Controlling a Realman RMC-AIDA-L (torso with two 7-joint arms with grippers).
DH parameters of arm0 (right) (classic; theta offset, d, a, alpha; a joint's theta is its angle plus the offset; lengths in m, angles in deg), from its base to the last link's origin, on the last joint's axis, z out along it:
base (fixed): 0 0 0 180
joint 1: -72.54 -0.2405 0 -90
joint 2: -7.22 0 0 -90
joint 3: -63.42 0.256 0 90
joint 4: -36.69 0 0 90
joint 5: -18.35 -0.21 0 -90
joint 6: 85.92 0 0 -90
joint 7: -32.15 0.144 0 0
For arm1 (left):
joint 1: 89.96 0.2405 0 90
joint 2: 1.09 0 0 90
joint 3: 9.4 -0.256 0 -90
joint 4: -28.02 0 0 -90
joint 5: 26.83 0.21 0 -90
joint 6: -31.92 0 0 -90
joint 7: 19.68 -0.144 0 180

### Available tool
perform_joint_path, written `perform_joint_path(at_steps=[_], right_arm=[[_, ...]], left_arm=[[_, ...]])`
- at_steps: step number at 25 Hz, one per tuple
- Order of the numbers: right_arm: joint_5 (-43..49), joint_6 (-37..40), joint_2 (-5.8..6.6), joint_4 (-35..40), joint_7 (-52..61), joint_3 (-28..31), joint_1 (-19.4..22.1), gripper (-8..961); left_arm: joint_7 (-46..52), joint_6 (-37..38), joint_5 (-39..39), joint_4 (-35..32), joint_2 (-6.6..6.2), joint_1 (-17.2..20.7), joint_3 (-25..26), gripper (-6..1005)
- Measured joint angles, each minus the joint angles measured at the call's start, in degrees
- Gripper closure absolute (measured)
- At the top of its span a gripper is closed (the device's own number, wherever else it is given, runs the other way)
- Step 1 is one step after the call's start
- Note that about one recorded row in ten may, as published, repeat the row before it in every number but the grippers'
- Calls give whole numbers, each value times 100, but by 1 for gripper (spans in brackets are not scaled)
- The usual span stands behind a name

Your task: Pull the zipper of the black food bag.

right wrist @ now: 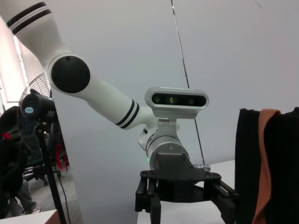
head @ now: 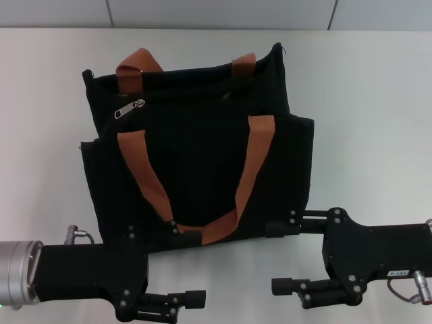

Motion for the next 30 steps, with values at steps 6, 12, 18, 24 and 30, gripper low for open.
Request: perform_joint_path(at_steps=[6,12,18,24,30], right_arm=[[0,-4,0,0,0,0,0,215],[0,-22,0,0,0,0,-6,214],[0,-51,-1,0,0,0,-27,215],[-12,-59,-4,0,3,0,0,215],[-13,-62,-2,0,3,26,56,215]], left_arm=[[0,0,0,0,0,0,0,181],[-36,126,-32,-2,12,-7,59,193],[-576,893,-203,-5,276,-123,908,204],[-774,907,-2129,397,335,-177,1019,216],[-770,746,-3860,638,315,105,1026,227]])
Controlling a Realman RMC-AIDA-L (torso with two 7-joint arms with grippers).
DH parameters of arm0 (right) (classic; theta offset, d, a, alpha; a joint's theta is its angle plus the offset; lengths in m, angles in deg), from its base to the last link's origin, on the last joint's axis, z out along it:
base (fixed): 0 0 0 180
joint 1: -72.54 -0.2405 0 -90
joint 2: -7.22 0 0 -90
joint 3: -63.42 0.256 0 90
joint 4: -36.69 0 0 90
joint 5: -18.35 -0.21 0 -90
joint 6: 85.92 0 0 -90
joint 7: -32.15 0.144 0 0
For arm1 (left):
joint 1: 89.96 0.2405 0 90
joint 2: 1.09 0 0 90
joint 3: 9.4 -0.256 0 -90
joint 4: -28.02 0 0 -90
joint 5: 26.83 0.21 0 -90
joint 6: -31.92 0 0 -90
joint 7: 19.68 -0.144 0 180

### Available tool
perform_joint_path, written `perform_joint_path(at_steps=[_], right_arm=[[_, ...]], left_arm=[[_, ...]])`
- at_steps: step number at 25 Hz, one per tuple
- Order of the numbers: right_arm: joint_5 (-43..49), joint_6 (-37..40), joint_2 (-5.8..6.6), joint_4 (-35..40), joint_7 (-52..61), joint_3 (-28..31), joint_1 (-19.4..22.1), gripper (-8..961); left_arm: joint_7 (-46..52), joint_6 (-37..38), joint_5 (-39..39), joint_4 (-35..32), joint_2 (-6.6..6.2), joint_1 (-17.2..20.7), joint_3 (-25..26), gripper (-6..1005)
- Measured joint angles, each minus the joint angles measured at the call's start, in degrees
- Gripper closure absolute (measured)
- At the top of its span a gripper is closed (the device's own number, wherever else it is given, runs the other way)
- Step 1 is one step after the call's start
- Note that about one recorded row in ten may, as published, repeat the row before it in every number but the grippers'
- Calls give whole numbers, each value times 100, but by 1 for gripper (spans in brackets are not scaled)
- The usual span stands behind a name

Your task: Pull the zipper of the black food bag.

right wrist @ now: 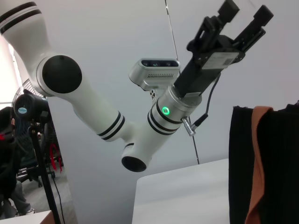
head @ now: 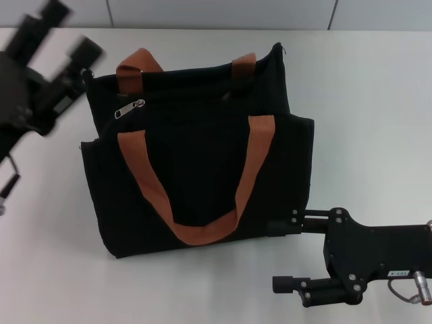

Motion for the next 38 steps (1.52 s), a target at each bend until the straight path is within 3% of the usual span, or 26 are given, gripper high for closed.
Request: perform_joint_path(at_steps=[2,8,15,22,29,38], right_arm=[[0,0,5,0,0,4,16,215],[2,0,10,12,-1,-7,21,214],[8,0,10,28,-1,-25,23,214],[14,20,10,42,-1,-24,24,215],[14,51,17,44,16,-19,23,215],[8,61,19,44,21,-27,23,215]], left_arm=[[25,-233,-24,-44,-96,99,-9,231],[69,-919,688,-135,-636,349,-22,243],[283,-1273,1452,-366,-988,549,-3,256],[379,-1295,1794,-468,-1033,535,-5,269],[563,-1732,2656,-616,-979,116,-3,283],[379,-2190,2727,-639,-860,31,192,300]])
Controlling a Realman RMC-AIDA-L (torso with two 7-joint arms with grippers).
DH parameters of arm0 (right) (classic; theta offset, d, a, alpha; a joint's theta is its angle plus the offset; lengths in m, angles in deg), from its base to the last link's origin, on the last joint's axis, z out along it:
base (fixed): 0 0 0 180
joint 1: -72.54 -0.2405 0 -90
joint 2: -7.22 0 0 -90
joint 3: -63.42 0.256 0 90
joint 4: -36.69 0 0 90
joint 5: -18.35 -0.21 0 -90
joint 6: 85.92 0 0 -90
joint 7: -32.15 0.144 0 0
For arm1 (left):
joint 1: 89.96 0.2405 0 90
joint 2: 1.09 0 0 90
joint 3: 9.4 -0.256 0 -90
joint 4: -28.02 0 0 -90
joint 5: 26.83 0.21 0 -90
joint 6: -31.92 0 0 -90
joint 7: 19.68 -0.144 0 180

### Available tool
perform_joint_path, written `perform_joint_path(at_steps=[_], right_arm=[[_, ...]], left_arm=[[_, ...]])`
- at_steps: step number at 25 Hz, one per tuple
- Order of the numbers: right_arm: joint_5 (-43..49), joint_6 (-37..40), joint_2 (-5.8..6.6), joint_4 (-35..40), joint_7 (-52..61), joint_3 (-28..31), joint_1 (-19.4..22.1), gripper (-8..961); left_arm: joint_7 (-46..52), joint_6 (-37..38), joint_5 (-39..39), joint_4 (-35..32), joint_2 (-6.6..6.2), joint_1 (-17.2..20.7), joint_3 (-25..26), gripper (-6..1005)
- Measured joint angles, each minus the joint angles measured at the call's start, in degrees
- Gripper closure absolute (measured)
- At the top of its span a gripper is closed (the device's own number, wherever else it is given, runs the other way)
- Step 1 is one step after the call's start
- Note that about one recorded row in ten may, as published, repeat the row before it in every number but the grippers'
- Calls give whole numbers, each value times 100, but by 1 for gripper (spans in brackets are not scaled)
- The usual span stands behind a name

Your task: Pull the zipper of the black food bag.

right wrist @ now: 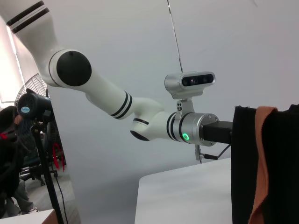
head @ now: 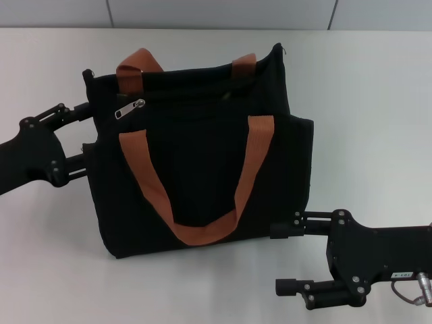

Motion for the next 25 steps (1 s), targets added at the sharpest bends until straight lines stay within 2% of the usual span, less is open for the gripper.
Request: perform_joint_path(at_steps=[2,6,8,21,25], right_arm=[[-7,1,0,0,0,0,-2,215],[-8,1,-2,0,3,0,-12,215],[-9,1,-7,0,5,0,-13,215],[-13,1,-9,-9,18,0,0,215],[-20,2,-10,-17,22,3,0,215]], left_arm=[[-62,-58,3,0,65,-3,87,304],[-79,-75,1,-3,91,-4,120,311],[-207,-58,-22,-9,170,-7,160,315],[-601,64,-38,-80,194,122,176,340],[-602,65,-41,-80,217,128,209,504]])
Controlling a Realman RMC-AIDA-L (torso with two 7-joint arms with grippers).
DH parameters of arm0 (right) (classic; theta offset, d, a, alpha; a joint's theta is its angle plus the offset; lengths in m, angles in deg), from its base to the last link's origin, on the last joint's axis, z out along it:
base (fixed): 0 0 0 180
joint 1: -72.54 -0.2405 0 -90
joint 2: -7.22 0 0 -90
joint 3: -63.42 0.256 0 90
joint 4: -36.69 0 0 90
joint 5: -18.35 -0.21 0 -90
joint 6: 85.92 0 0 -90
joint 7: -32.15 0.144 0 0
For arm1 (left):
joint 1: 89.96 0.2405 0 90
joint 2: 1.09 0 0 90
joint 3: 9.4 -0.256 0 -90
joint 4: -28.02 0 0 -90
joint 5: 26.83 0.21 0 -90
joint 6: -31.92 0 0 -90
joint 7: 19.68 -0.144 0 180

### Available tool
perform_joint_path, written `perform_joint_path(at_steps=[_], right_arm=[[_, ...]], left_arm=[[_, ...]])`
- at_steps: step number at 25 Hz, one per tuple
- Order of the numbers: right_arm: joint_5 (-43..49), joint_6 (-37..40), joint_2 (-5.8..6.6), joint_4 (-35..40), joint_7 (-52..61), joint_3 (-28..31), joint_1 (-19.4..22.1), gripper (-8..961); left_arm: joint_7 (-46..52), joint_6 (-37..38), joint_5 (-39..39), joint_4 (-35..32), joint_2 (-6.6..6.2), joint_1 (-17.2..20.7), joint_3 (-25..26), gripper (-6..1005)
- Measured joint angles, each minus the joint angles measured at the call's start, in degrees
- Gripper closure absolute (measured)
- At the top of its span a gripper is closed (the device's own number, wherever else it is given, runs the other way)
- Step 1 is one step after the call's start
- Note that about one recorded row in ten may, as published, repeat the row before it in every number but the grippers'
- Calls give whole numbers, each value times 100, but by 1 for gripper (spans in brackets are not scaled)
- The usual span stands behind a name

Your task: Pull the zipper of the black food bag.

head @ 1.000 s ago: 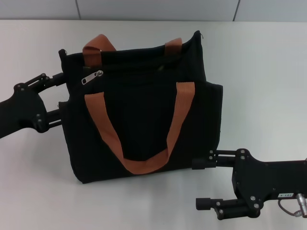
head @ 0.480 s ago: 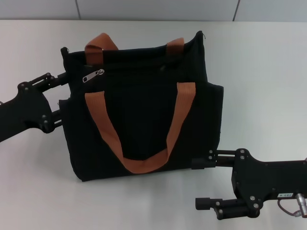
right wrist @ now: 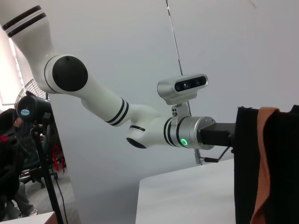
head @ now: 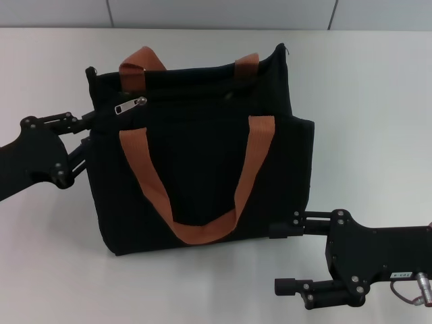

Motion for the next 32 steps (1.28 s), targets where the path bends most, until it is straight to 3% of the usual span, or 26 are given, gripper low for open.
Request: perform_joint_path(at_steps=[6,12,18,22,26,32], right_arm=[[-8,206,0,3,10,13,-21,215],[-74,706,-5,3,101,69,-119,215],[-934,1142,-1,5,1441,76,-407,214],[-1455,1152,2,36,2973,66,-859,214],[-1608,1105,-8,38,3742,32,-1199,214],[-1621,413,-17,38,4932,11,-1824,214]], left_arm=[[-1,12,-3,-8,53,20,107,778],[-31,190,-5,-8,76,43,181,982],[-246,452,-5,-7,144,139,524,984],[-299,560,-5,-7,180,161,591,984],[-307,655,-4,-7,225,176,741,984],[-551,912,-4,-7,335,230,968,984]])
